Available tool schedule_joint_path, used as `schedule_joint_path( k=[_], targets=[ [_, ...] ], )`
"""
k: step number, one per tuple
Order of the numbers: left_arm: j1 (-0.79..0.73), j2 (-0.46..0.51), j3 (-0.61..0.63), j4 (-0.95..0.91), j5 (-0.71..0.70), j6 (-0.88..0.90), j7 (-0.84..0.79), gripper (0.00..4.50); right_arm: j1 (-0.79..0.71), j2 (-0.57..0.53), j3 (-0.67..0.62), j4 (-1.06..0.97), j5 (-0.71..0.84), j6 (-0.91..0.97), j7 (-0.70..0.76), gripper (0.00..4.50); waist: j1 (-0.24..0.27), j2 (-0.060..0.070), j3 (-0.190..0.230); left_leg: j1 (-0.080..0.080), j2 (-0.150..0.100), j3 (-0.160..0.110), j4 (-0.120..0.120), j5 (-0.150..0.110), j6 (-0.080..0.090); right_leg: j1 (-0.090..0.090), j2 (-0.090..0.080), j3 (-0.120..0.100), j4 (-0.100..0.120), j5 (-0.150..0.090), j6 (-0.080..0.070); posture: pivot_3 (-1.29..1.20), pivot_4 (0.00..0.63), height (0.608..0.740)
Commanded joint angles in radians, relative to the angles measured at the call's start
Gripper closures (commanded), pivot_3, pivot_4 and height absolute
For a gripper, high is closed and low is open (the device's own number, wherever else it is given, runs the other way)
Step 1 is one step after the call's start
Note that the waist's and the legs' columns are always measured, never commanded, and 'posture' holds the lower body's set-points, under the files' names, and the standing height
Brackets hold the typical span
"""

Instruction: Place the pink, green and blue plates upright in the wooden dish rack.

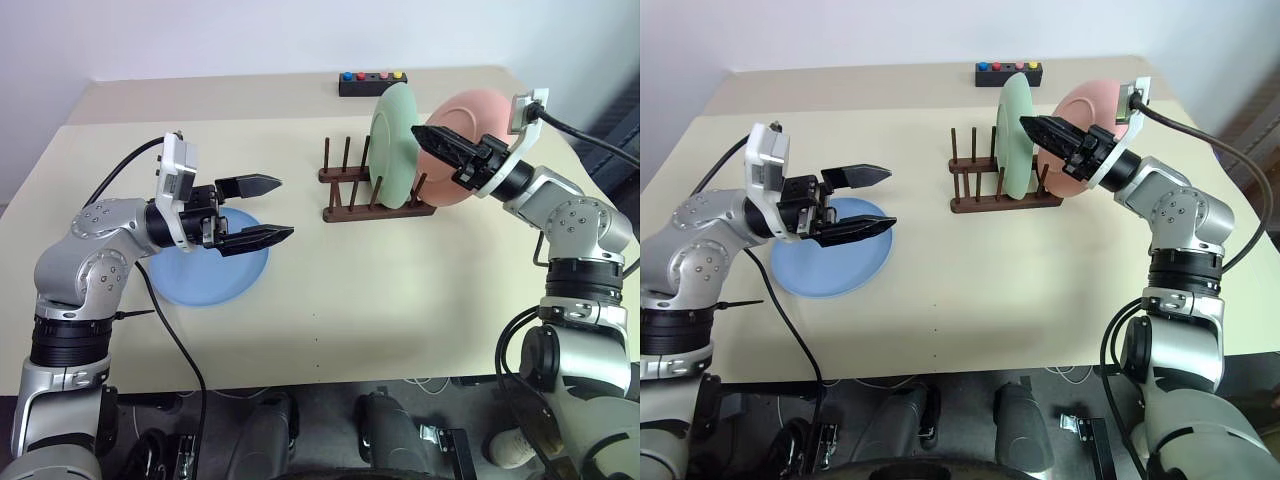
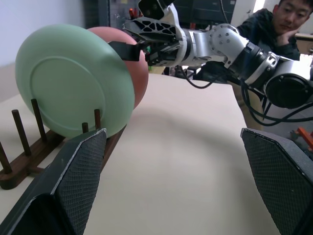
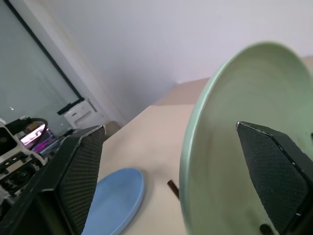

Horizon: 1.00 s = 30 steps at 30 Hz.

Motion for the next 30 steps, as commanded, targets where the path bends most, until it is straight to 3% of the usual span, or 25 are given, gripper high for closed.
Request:
schedule_joint_path(
  k=[1,8,15,20,25,30],
  targets=[
    [-0.001,0.017,0.028,-0.027,-0.015,-0.006,-0.008,0.00,-0.065,-0.022,-0.065,-0.043,0.037,-0.048,-0.012,0.06,0.000,0.000,0.000,0.000,0.000,0.000,0.000,0.000,0.000,0.000,0.000,0.000,0.000,0.000,0.000,0.00,0.150,0.740],
    [0.004,0.019,0.029,-0.025,-0.012,-0.006,-0.003,0.00,-0.036,-0.043,-0.081,-0.149,0.018,-0.179,0.023,0.06,0.000,0.000,0.000,0.000,0.000,0.000,0.000,0.000,0.000,0.000,0.000,0.000,0.000,0.000,0.000,0.00,0.150,0.740],
    [-0.028,0.151,0.040,0.122,0.074,0.077,0.060,0.00,0.208,-0.128,0.014,-0.489,0.033,-0.235,0.226,0.06,-0.001,0.000,0.000,0.000,0.000,0.000,0.000,-0.001,0.001,0.000,0.000,0.000,-0.001,0.000,0.000,0.00,0.150,0.740],
    [-0.078,0.190,0.057,0.233,0.156,0.024,0.098,0.00,0.273,-0.161,0.013,-0.552,0.116,-0.175,0.283,0.06,0.002,-0.001,0.000,0.000,0.000,0.000,0.000,-0.001,0.001,0.000,0.000,0.001,-0.001,0.001,0.002,0.00,0.150,0.740],
    [-0.095,0.293,0.053,0.456,0.274,0.071,0.183,0.00,0.315,-0.170,0.026,-0.605,0.172,-0.154,0.314,0.06,-0.005,-0.002,0.000,0.000,0.000,0.000,0.000,-0.001,0.001,0.000,0.001,0.001,-0.002,0.001,0.002,0.00,0.150,0.740],
    [-0.082,0.308,0.091,0.525,0.293,0.155,0.272,0.00,0.326,-0.163,0.046,-0.600,0.161,-0.166,0.311,0.06,0.005,-0.004,0.001,0.000,0.000,0.001,0.000,-0.001,0.001,0.000,0.000,0.001,-0.002,0.001,0.002,0.00,0.150,0.740]
  ],
)
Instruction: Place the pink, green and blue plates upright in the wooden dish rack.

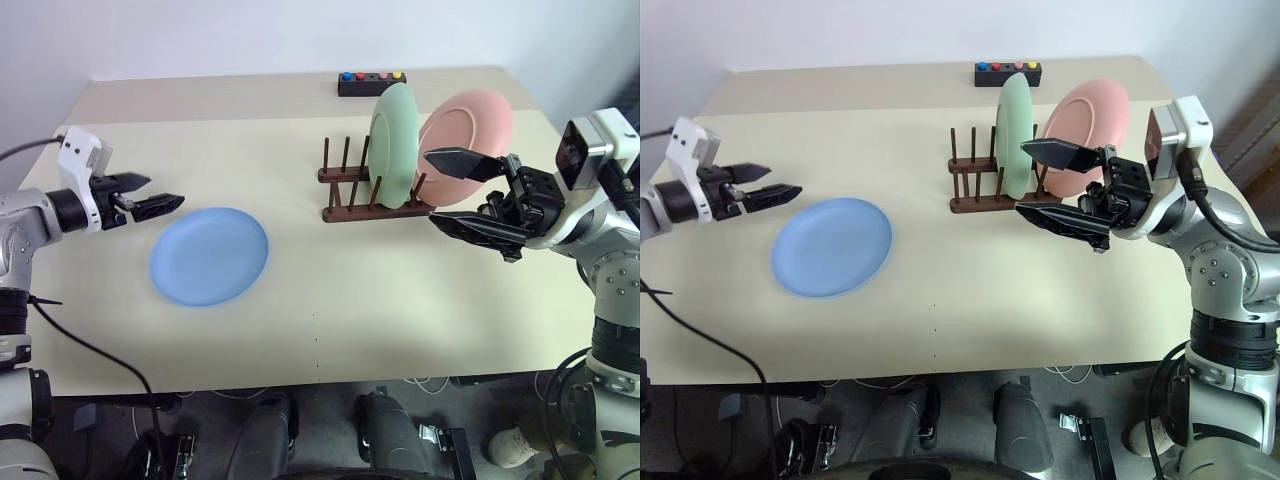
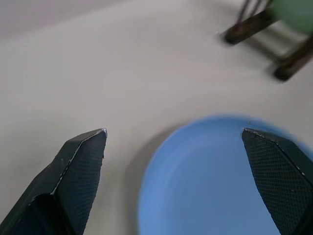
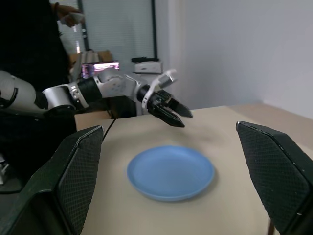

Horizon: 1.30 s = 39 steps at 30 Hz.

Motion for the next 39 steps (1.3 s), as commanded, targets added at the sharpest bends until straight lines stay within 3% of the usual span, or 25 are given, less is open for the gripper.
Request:
schedule_joint_path(
  k=[1,6,11,31,34,39],
  targets=[
    [-0.002,0.024,0.052,0.023,0.031,0.064,0.083,0.00,-0.006,-0.005,0.005,-0.025,0.009,-0.015,0.001,0.06,0.003,-0.002,0.000,0.000,0.000,0.000,0.000,0.000,0.000,0.000,0.000,0.000,0.000,0.000,0.000,0.00,0.150,0.740],
    [0.020,0.048,0.030,0.029,0.057,0.229,0.124,0.00,-0.004,-0.001,0.033,-0.022,-0.002,-0.028,0.001,0.06,0.000,-0.002,0.000,0.000,0.000,0.000,0.000,0.000,0.000,0.000,-0.001,0.000,0.000,0.000,0.000,0.00,0.150,0.740],
    [-0.019,0.008,0.048,0.049,0.028,0.401,0.153,0.00,-0.010,0.000,0.044,-0.016,-0.007,-0.032,-0.005,0.06,0.001,-0.002,0.000,0.000,-0.001,0.000,0.000,0.000,0.000,0.000,-0.001,0.000,0.000,0.000,0.000,0.00,0.150,0.740],
    [-0.084,-0.140,0.009,0.145,0.035,0.460,0.162,0.00,0.010,-0.006,0.059,-0.039,-0.015,-0.044,-0.059,0.06,0.005,-0.004,-0.001,0.000,-0.002,0.000,0.000,0.000,0.000,0.000,-0.002,0.000,0.000,0.001,0.001,0.00,0.150,0.740],
    [-0.077,-0.143,0.002,0.147,0.039,0.490,0.159,1.31,0.013,-0.011,0.054,-0.043,-0.011,-0.041,-0.067,0.00,0.003,-0.004,-0.001,0.000,-0.002,0.000,0.000,0.000,0.000,0.000,-0.002,0.000,0.000,0.001,0.001,0.00,0.150,0.740],
    [-0.097,-0.131,-0.006,0.170,0.038,0.539,0.148,3.91,0.022,-0.011,0.053,-0.045,-0.014,-0.045,-0.072,0.00,0.003,-0.004,-0.001,0.000,-0.002,0.000,0.000,0.000,0.000,0.000,-0.002,0.000,0.000,0.001,0.001,0.00,0.150,0.740]
  ],
)
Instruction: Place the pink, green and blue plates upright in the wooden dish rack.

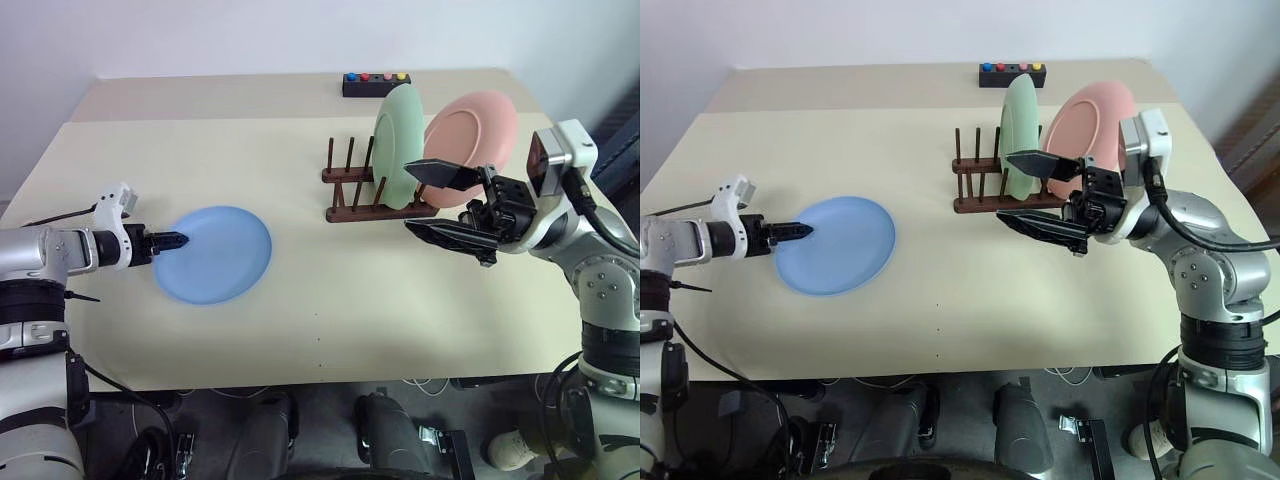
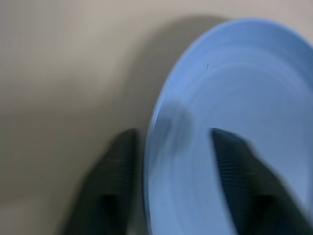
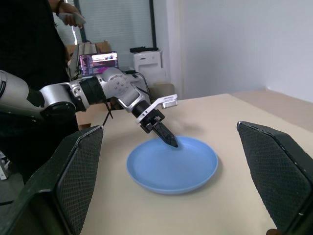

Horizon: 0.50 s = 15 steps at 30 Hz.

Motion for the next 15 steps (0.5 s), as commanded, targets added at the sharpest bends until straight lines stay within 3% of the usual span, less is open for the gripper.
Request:
schedule_joint_path(
  k=[1,15],
  targets=[
    [-0.014,0.016,-0.032,0.016,0.006,0.034,-0.024,4.44,0.003,-0.010,-0.021,-0.035,-0.001,-0.018,-0.004,0.00,0.002,0.000,0.000,0.000,0.000,0.000,0.000,0.000,0.000,0.000,0.000,0.000,0.000,0.000,0.000,0.00,0.150,0.740],
    [-0.033,0.033,-0.039,0.003,0.005,0.066,-0.034,4.44,-0.005,-0.001,-0.011,-0.019,-0.025,-0.041,-0.003,0.00,-0.001,-0.001,-0.001,0.000,0.000,0.000,0.000,0.000,0.000,0.000,0.000,0.000,0.000,0.000,0.000,0.00,0.150,0.740]
  ],
)
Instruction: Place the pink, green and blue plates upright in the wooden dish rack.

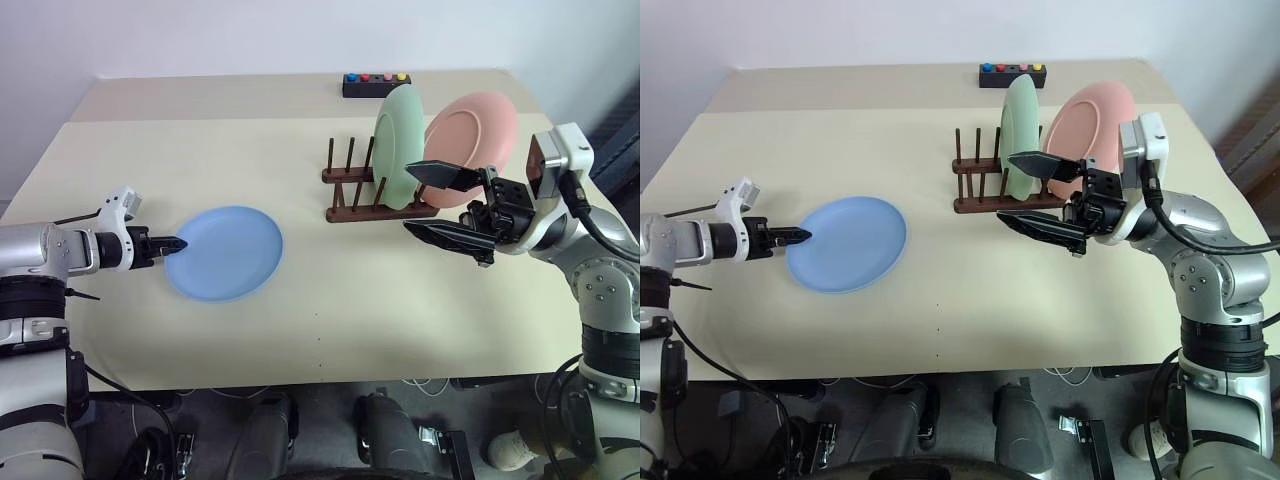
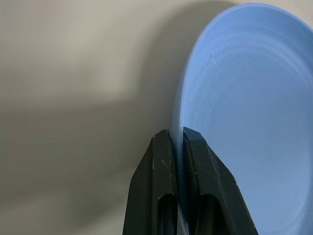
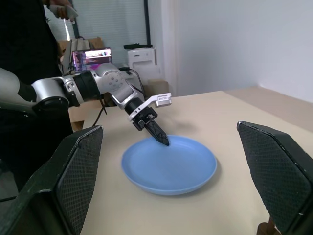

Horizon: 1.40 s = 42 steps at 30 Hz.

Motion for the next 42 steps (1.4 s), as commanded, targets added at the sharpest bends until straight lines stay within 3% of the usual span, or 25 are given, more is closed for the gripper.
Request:
schedule_joint_path(
  k=[1,3,4,6,12,16,29,32,38,42],
  targets=[
    [-0.019,0.029,-0.027,-0.007,0.016,0.040,0.002,4.44,-0.014,-0.001,-0.011,-0.017,0.000,-0.022,0.002,0.00,0.000,0.000,0.000,0.000,0.000,0.000,0.000,0.000,0.000,0.000,0.000,0.000,0.000,0.000,0.000,0.00,0.150,0.740],
    [-0.026,0.044,-0.058,-0.005,0.031,0.051,-0.002,4.44,-0.017,0.001,-0.009,-0.015,-0.002,-0.023,0.003,0.00,-0.001,0.000,0.000,0.000,0.000,0.000,0.000,0.000,0.000,0.000,0.000,0.000,0.000,0.000,0.000,0.00,0.150,0.740],
    [-0.027,0.044,-0.063,-0.007,0.030,0.045,-0.006,4.13,-0.018,0.002,-0.009,-0.014,-0.002,-0.024,0.003,0.00,-0.001,0.000,0.000,0.000,0.000,0.000,0.000,0.000,0.000,0.000,0.000,0.000,0.000,0.000,0.000,0.00,0.150,0.740],
    [-0.025,0.042,-0.065,-0.013,0.030,0.024,-0.004,3.39,-0.017,0.003,-0.010,-0.012,-0.002,-0.026,0.005,0.00,-0.002,0.000,0.000,0.000,0.000,0.000,0.000,0.000,0.000,0.000,0.000,0.000,0.000,0.000,0.000,0.00,0.150,0.740],
    [-0.058,0.040,-0.041,-0.035,0.001,0.122,0.005,0.53,-0.013,0.005,-0.008,-0.013,-0.002,-0.027,0.005,0.00,-0.002,0.000,0.000,0.000,0.000,0.000,0.000,0.000,0.000,0.000,0.000,0.000,0.001,0.000,0.000,0.00,0.150,0.740],
    [-0.120,0.081,-0.169,-0.008,0.027,0.209,-0.025,0.53,-0.012,0.008,-0.005,-0.012,-0.008,-0.033,0.004,0.00,-0.004,0.000,0.000,0.000,0.000,0.000,0.000,0.000,0.000,0.000,0.001,0.000,0.001,0.000,0.000,0.00,0.150,0.740],
    [-0.258,0.142,-0.305,0.127,0.014,0.277,-0.141,0.53,-0.001,0.007,-0.007,-0.015,-0.008,-0.037,0.000,0.00,-0.003,-0.001,0.000,0.000,0.000,0.001,0.000,0.000,0.000,-0.001,0.001,0.000,0.001,0.000,0.000,0.00,0.150,0.740],
    [-0.258,0.134,-0.321,0.151,0.029,0.248,-0.142,1.36,-0.001,0.006,-0.008,-0.014,-0.007,-0.036,0.000,0.00,-0.003,-0.001,0.000,0.000,0.000,0.001,0.000,0.000,0.000,-0.001,0.001,0.000,0.001,0.000,0.000,0.00,0.150,0.740],
    [-0.252,0.101,-0.303,0.192,0.051,0.205,-0.128,4.40,-0.001,-0.001,-0.013,-0.015,-0.004,-0.030,-0.003,0.00,-0.003,-0.001,0.001,0.000,0.000,0.001,0.001,0.000,0.000,-0.001,0.001,0.000,0.001,0.000,0.000,0.00,0.150,0.740],
    [-0.257,0.093,-0.286,0.199,0.051,0.204,-0.130,4.46,-0.003,-0.004,-0.013,-0.010,-0.004,-0.028,-0.001,0.00,-0.002,-0.001,0.001,0.000,0.000,0.001,0.001,0.000,0.000,-0.001,0.001,0.000,0.001,0.000,0.000,0.00,0.150,0.740]
  ],
)
